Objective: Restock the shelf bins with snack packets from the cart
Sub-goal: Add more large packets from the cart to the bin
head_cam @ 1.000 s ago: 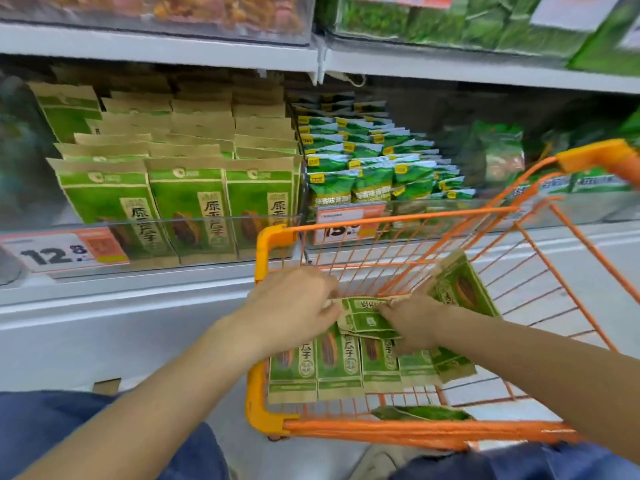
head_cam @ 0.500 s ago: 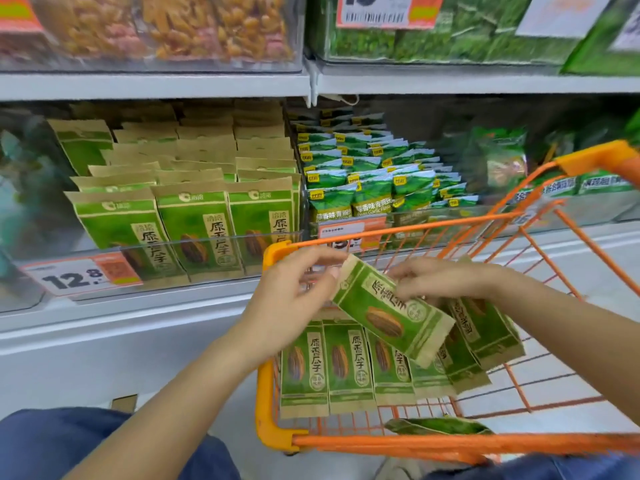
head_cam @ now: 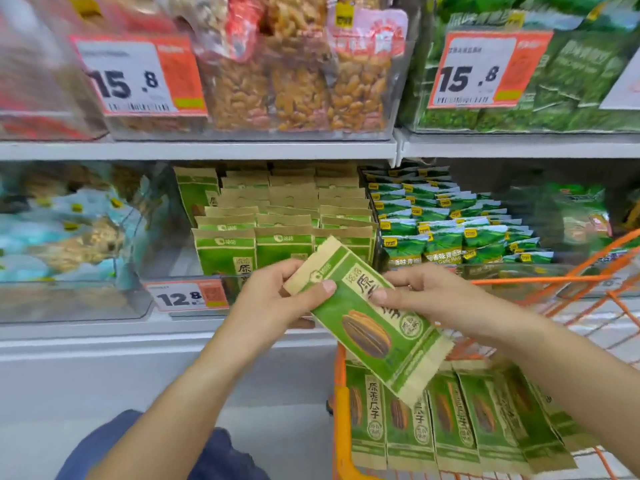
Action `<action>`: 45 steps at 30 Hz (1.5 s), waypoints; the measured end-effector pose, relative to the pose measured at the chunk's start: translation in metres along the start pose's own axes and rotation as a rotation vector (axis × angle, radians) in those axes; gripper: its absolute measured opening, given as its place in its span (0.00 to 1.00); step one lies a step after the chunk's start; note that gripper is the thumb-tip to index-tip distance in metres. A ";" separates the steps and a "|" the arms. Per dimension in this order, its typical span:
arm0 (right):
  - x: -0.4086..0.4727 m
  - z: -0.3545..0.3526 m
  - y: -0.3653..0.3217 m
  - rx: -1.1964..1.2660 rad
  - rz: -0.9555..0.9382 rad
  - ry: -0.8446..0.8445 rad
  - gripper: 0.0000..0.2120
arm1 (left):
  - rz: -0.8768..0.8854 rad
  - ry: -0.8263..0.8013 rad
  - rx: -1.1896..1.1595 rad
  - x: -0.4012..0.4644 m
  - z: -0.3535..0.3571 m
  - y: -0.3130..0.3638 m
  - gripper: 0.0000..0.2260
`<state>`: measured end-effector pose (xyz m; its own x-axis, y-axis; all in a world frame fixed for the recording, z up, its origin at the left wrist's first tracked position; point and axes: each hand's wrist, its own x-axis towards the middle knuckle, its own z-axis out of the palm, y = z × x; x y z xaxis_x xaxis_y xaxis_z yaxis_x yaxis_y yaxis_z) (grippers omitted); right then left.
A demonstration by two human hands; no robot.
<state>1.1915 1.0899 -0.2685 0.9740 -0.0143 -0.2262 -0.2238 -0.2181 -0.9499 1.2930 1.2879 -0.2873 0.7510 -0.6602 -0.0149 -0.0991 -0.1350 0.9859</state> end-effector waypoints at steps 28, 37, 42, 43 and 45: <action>0.149 0.077 0.014 -1.265 -0.816 0.843 0.18 | 0.142 0.476 1.262 0.112 -0.182 -0.014 0.16; 0.146 0.075 0.011 -1.313 -0.758 0.755 0.21 | 0.018 0.472 1.632 0.169 -0.189 -0.024 0.30; 0.125 0.060 0.011 -1.216 -0.909 0.567 0.22 | 0.296 0.716 1.150 0.093 -0.174 -0.023 0.16; 0.112 0.056 0.012 -1.145 -0.960 0.527 0.20 | 0.421 0.747 0.947 0.068 -0.162 -0.022 0.12; 0.081 0.044 0.022 -0.983 -0.999 0.467 0.15 | 0.613 0.714 0.617 0.021 -0.125 -0.018 0.08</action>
<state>1.2637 1.1266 -0.3168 0.6722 0.2723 0.6885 0.4595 -0.8826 -0.0995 1.3918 1.3687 -0.2850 0.6465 -0.1931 0.7380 -0.7375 -0.4058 0.5399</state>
